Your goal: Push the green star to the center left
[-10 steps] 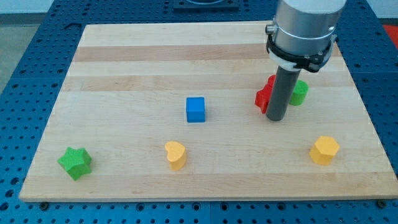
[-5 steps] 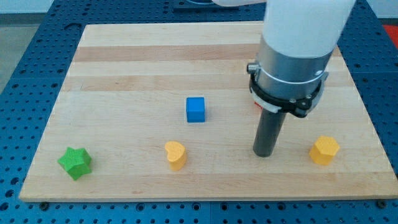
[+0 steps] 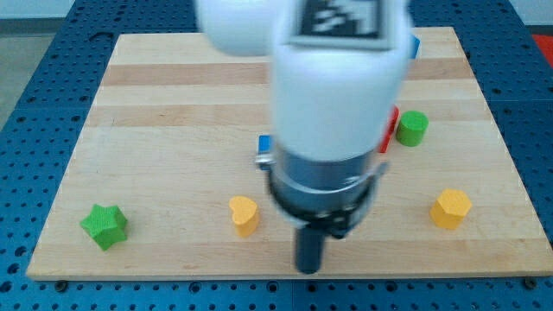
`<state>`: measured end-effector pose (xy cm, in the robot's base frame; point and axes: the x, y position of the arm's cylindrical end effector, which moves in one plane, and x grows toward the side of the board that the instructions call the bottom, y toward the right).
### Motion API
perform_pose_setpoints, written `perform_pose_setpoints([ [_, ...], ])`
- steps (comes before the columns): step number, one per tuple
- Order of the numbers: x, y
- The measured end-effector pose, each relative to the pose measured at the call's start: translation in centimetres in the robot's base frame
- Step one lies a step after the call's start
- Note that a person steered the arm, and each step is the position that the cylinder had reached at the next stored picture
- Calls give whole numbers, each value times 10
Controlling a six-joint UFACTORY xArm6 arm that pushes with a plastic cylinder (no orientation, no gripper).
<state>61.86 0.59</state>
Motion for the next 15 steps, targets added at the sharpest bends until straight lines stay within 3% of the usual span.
perform_pose_setpoints([
  [2,-6,-128],
  [5,-18,-197],
  [7,-51,-231],
  [10,-48,-266],
  [12,-96,-277],
  [14,-188,-277],
  [15,-197,-277],
])
